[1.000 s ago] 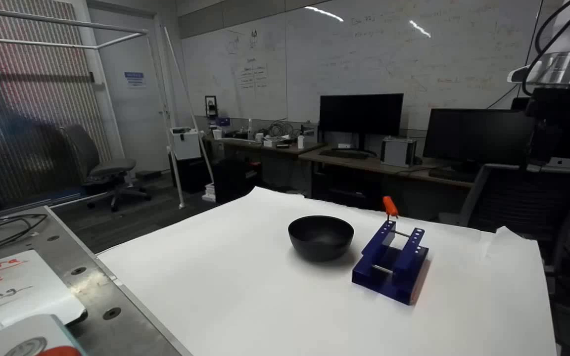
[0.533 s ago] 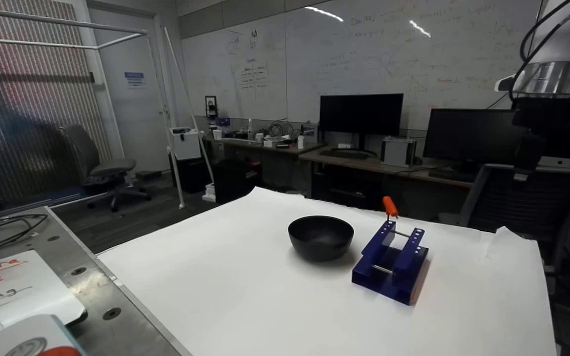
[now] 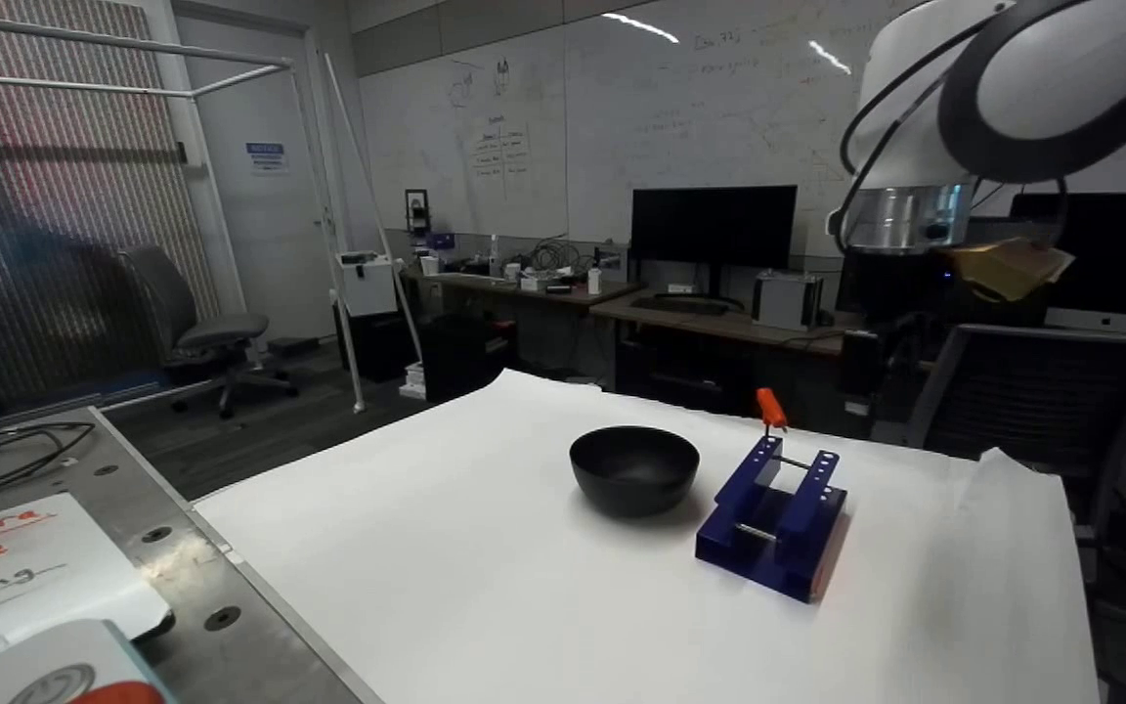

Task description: Put the red object in the bowl

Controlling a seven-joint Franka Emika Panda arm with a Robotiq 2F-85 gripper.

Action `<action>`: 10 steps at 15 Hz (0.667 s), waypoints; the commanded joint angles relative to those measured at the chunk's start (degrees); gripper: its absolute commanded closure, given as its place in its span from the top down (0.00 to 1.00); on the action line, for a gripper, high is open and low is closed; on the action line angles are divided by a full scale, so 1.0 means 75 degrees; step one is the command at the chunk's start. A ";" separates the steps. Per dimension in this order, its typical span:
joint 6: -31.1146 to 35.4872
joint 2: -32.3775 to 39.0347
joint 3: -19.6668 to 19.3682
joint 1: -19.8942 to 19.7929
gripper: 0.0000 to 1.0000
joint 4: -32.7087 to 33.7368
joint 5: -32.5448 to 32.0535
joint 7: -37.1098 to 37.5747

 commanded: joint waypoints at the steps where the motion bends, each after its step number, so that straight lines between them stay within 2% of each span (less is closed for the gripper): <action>1: -0.0003 0.1262 0.0232 0.0060 1.00 0.1229 0.0040 0.0884; 5: 0.0541 0.2101 0.0167 0.0072 1.00 0.1888 -0.0351 0.1806; 10: 0.0960 0.2716 -0.0141 0.0115 1.00 0.2380 -0.1026 0.2664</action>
